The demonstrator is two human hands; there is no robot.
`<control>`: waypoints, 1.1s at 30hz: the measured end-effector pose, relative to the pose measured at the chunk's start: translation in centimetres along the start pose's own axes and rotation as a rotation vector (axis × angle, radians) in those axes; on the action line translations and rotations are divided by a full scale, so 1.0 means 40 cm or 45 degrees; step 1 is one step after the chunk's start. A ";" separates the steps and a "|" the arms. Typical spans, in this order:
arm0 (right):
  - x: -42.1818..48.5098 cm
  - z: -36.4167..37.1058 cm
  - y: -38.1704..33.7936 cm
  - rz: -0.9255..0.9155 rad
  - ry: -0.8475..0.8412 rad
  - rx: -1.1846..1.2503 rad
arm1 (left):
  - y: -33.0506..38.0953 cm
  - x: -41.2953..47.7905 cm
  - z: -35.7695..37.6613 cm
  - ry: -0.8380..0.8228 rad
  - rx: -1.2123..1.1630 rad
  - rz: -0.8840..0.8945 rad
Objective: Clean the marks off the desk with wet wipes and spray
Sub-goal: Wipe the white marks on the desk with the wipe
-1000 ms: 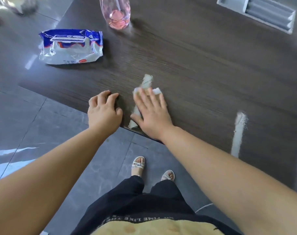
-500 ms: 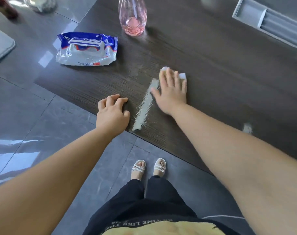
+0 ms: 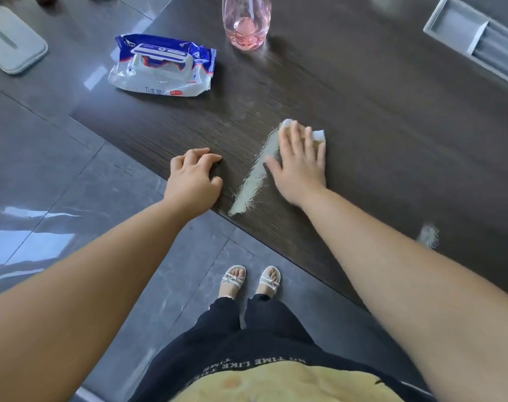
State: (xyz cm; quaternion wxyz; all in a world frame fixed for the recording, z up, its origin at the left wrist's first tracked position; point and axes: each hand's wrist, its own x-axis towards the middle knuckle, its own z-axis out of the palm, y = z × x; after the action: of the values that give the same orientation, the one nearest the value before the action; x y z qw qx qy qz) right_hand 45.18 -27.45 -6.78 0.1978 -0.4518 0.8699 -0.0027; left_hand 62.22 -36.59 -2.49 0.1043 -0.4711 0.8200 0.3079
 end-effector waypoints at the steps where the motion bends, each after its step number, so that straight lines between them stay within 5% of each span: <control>1: -0.048 0.034 -0.032 -0.139 -0.001 -0.035 | 0.000 0.000 0.004 0.015 0.008 -0.002; 5: -0.228 0.129 -0.067 -0.592 0.020 -0.189 | 0.005 -0.012 0.038 0.119 0.082 0.030; 8: -0.277 0.140 0.012 -0.629 0.065 -0.168 | 0.012 -0.037 0.068 0.216 0.102 0.083; 14: -0.276 0.110 0.045 0.096 0.042 -0.009 | 0.000 -0.089 0.113 0.161 0.130 0.223; 18: -0.332 0.133 -0.041 -0.058 -0.005 -0.045 | 0.016 -0.105 0.135 0.118 0.155 0.349; 22: -0.421 0.131 0.065 -0.119 -0.128 -0.037 | 0.058 -0.110 0.146 0.083 0.202 0.450; 28: -0.499 0.102 0.307 0.887 0.021 0.295 | 0.138 -0.136 0.190 0.010 0.338 0.657; 30: -0.485 0.102 0.281 1.053 0.036 0.333 | 0.157 -0.143 0.213 -0.007 0.372 0.705; 33: -0.464 0.121 0.165 0.712 0.030 0.245 | 0.164 -0.149 0.240 -0.012 0.389 0.719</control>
State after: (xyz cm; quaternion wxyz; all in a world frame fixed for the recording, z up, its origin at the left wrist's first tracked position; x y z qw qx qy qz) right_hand 51.20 -8.08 -6.10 0.2227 -0.1737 0.9586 -0.0359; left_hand 58.76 -24.17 -4.63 0.0882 -0.2024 0.9546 0.2002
